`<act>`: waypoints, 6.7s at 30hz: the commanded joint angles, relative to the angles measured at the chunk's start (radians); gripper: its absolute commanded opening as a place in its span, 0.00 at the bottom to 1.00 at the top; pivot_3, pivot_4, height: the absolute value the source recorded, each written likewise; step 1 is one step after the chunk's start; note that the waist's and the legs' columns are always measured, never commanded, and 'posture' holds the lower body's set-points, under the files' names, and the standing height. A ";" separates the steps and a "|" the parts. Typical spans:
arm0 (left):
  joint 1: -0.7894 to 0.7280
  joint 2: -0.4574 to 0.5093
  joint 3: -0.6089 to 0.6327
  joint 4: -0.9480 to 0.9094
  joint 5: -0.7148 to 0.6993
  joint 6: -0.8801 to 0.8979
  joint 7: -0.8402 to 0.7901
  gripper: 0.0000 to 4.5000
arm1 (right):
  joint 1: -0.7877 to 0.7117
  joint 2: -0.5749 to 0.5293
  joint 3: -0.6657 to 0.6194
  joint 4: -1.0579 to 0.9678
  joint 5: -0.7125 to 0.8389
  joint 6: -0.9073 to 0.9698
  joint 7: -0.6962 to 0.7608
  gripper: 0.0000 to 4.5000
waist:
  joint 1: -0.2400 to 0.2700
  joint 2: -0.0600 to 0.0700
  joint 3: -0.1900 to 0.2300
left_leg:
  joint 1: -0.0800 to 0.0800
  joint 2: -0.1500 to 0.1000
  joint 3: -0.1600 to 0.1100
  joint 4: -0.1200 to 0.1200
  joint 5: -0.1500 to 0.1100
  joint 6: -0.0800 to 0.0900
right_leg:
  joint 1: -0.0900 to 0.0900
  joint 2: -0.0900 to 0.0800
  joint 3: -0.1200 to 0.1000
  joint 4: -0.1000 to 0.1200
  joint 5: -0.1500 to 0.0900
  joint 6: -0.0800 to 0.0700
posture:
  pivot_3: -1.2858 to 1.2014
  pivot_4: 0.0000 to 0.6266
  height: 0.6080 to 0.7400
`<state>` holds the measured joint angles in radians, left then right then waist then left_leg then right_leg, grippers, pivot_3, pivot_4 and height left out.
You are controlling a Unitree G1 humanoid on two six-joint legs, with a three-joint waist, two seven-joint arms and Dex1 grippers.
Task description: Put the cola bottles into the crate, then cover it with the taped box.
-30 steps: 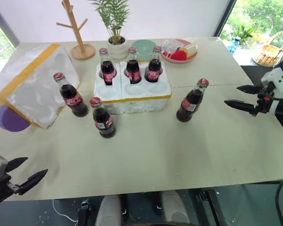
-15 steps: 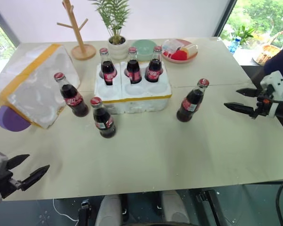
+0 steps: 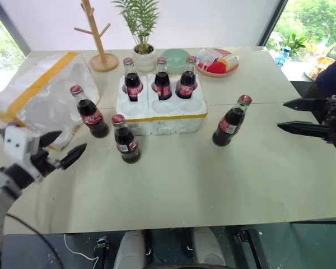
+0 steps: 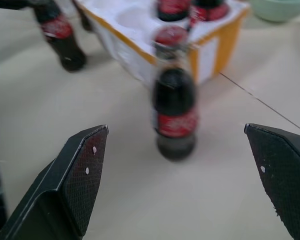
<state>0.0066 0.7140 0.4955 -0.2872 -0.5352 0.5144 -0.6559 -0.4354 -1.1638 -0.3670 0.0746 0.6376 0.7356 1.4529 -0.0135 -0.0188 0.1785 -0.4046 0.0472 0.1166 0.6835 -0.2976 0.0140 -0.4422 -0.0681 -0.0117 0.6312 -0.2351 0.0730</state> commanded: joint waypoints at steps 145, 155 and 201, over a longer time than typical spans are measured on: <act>-0.659 0.113 -0.515 0.276 0.021 0.121 -0.722 0.58 | 0.122 0.038 -0.098 -0.507 0.435 0.197 -0.433 1.00 | 0.024 -0.005 0.000 | -0.004 0.001 -0.007 0.016 -0.002 0.005 | 0.005 0.006 -0.002 0.002 0.006 0.010 | 0.52 0.24 1.00; -1.019 0.070 -0.384 0.489 -0.131 0.303 -0.640 0.58 | 0.111 0.060 -0.070 -0.494 0.424 0.172 -0.449 1.00 | 0.026 -0.006 0.001 | -0.006 -0.002 -0.008 0.017 -0.002 0.005 | 0.006 0.005 -0.003 0.001 0.006 0.011 | 0.52 0.24 1.00; -0.836 0.249 -0.318 0.299 -0.128 0.341 -0.805 0.99 | 0.357 0.263 -0.138 -0.490 0.197 0.092 -0.757 1.00 | 0.018 -0.004 -0.001 | -0.003 0.000 -0.007 0.016 -0.002 0.004 | 0.007 0.006 -0.002 0.003 0.006 0.011 | 0.52 0.24 1.00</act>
<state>-0.8419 0.9485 0.1539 0.0719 -0.6240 0.8250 -1.4541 -0.0560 -0.9095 -0.5003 -0.4071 0.8488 0.8457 0.7402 0.0041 -0.0225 0.1775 -0.4069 0.0474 0.1093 0.6999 -0.2993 0.0182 -0.4348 -0.0618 -0.0137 0.6337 -0.2297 0.0834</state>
